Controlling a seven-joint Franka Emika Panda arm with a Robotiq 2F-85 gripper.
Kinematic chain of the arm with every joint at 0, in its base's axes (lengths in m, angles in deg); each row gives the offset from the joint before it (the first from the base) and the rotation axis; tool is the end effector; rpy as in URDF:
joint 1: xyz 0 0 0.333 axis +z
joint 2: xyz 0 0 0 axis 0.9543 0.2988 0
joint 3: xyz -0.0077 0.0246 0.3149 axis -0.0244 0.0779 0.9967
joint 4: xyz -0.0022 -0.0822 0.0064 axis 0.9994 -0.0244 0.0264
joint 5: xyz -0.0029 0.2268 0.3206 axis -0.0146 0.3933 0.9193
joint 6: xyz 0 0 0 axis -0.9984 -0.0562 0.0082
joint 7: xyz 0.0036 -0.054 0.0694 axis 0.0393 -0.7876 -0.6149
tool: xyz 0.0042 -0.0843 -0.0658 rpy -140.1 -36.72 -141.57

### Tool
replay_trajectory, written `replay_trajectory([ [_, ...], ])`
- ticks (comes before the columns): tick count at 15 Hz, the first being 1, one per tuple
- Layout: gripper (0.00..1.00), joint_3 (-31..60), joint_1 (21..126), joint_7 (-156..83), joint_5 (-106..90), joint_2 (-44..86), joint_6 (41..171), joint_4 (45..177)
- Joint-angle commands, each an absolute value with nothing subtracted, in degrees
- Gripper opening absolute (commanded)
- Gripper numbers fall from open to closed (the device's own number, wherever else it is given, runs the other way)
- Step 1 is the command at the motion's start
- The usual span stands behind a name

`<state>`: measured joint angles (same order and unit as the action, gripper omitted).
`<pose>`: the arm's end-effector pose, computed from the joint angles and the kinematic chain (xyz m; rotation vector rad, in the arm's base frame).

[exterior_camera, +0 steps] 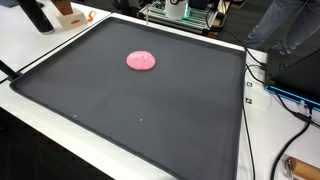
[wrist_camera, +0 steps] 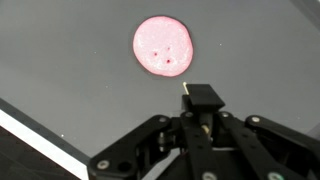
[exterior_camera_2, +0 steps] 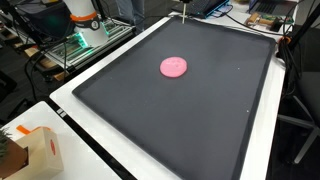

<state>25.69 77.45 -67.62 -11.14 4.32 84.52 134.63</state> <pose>0.5365 0.1042 0.4482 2.8596 1.0566 -0.0764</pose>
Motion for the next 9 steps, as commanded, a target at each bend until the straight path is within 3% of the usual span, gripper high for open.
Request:
replay_trajectory([
  [1,0.13,25.31,77.86,-67.6,-11.14,4.34,84.38,134.52],
  [4,0.13,25.31,77.86,-67.6,-11.14,4.34,84.37,134.52],
  [5,0.03,25.31,77.85,-67.6,-11.14,4.34,84.37,134.52],
  [9,0.03,22.44,75.21,-69.57,-2.89,8.85,76.52,127.62],
])
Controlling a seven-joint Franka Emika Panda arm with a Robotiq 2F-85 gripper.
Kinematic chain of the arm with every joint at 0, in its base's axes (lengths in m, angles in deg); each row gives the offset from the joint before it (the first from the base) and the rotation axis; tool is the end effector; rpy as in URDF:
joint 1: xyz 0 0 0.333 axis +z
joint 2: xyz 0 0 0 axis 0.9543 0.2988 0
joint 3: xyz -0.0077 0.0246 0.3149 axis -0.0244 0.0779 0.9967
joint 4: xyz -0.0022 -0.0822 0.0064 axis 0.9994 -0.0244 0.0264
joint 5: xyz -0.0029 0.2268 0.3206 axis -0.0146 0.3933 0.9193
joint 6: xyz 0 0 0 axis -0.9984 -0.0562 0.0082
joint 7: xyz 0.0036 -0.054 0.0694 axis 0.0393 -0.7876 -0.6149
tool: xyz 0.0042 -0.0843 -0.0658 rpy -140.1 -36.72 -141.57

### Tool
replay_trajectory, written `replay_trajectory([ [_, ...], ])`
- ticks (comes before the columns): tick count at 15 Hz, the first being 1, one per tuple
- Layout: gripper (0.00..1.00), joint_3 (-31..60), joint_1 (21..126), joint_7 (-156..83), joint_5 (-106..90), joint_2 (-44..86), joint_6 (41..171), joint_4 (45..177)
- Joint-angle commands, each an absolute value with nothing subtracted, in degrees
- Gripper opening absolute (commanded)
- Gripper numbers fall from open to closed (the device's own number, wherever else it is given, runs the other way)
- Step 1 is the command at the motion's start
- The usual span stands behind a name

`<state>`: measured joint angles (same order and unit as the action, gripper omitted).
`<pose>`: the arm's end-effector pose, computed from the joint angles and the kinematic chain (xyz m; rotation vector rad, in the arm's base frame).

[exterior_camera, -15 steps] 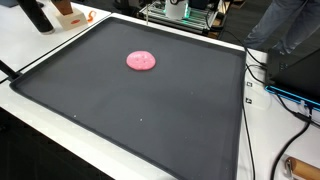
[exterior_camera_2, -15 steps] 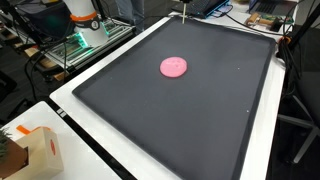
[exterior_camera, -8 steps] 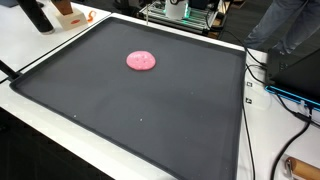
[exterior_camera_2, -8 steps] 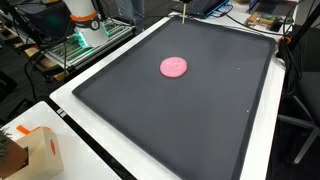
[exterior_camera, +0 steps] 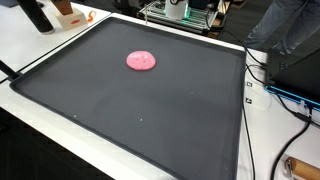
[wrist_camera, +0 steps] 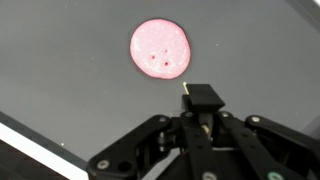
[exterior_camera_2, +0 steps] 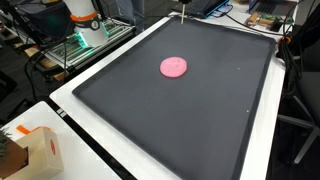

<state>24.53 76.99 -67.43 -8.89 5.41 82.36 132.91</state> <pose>0.5428 0.0916 0.4485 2.9226 0.9986 -0.1118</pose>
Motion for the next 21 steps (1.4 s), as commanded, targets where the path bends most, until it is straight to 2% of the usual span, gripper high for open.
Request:
replay_trajectory([
  [1,0.03,21.65,74.36,-71.27,-0.59,9.79,74.23,125.99],
  [14,0.03,16.8,59.76,-90.51,28.95,25.47,55.1,113.26],
  [21,0.03,15.94,57.15,-92.13,32.13,29.89,58.04,113.6],
])
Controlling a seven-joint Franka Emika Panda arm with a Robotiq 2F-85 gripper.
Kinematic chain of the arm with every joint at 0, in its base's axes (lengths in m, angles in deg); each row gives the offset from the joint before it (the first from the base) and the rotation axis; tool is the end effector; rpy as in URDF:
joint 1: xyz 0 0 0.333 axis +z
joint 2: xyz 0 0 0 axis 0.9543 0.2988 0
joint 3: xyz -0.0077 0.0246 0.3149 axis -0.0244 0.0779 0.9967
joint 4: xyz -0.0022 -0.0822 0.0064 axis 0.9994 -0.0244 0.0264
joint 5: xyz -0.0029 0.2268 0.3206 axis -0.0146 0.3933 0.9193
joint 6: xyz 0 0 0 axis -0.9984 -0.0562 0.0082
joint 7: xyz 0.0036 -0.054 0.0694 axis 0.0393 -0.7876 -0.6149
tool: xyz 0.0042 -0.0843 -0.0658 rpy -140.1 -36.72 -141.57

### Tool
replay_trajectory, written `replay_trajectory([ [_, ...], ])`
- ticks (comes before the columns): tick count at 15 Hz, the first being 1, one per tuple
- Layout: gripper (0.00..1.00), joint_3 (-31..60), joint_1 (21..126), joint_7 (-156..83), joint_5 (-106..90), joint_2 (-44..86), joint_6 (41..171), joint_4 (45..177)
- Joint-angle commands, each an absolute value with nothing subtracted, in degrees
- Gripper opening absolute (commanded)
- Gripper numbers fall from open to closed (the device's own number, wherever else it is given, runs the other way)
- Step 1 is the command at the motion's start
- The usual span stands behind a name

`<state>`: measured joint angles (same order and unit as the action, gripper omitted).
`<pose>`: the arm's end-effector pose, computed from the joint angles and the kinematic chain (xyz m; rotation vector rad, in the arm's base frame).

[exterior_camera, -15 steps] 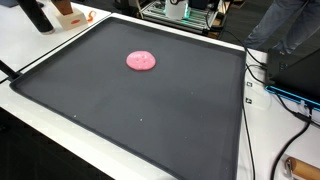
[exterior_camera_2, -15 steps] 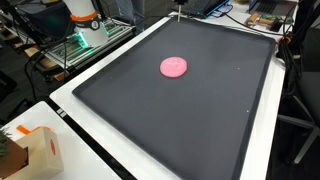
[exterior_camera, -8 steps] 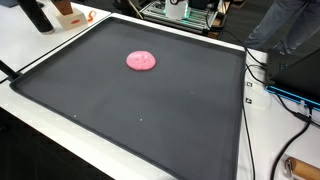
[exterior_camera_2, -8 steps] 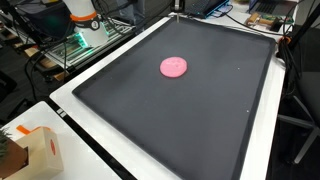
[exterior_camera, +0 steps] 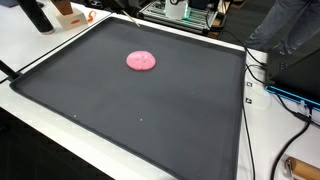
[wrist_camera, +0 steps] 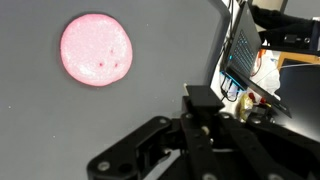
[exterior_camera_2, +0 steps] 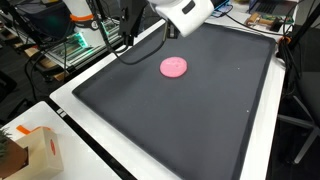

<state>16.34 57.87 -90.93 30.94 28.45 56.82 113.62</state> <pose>0.5983 -0.1132 0.3572 -2.2756 -0.4872 0.1613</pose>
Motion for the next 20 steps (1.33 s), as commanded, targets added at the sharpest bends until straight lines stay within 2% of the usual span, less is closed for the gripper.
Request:
replay_trajectory([
  [1,0.03,15.82,57.02,-92.68,31.91,30.19,59.25,113.99],
  [20,0.03,15.75,54.51,-101.93,31.98,32.3,80.28,122.54],
])
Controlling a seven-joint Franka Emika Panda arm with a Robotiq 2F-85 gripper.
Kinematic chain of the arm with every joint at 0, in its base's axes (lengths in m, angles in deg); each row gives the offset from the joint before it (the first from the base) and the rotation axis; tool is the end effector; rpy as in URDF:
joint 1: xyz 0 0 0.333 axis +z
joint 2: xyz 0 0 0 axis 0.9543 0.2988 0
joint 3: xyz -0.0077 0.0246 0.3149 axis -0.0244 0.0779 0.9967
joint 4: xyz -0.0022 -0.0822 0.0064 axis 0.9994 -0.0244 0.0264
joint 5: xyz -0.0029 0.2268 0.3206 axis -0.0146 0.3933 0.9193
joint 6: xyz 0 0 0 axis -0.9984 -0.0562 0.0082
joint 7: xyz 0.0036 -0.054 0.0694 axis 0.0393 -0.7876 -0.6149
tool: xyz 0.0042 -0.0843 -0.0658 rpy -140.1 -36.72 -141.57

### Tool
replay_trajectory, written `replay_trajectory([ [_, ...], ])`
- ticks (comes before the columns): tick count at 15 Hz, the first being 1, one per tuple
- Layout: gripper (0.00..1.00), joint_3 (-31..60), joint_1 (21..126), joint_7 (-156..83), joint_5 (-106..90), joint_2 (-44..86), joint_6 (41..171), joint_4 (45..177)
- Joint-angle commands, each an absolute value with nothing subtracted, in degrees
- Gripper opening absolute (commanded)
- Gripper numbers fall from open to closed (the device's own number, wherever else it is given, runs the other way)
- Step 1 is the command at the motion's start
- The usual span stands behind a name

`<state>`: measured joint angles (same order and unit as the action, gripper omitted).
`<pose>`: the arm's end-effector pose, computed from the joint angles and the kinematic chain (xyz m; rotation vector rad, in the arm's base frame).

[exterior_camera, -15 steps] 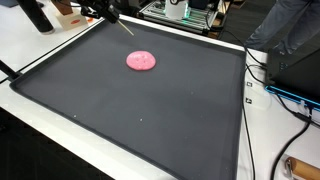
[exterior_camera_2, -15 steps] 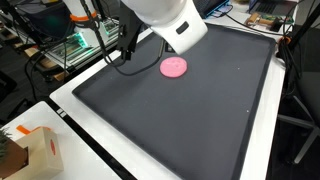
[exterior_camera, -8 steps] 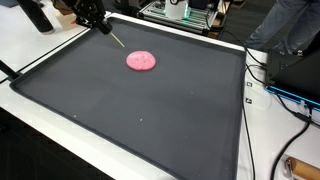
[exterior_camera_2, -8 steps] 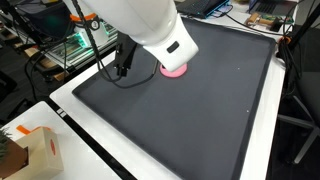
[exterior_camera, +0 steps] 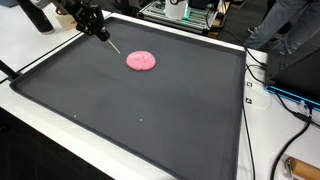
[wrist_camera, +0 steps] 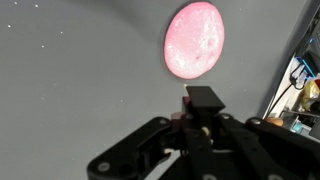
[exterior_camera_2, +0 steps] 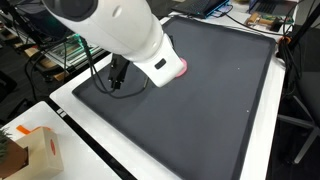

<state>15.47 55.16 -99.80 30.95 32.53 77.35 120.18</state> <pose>0.5948 -0.1744 0.2721 -2.4492 -0.4383 -0.0535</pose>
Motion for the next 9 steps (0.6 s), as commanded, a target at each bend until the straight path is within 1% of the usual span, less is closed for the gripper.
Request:
replay_trajectory([
  [1,0.03,15.79,54.43,-101.95,32.13,32.39,81.06,122.96],
  [9,0.03,16.05,54.4,-101.88,31.78,32.3,84.47,125.45],
])
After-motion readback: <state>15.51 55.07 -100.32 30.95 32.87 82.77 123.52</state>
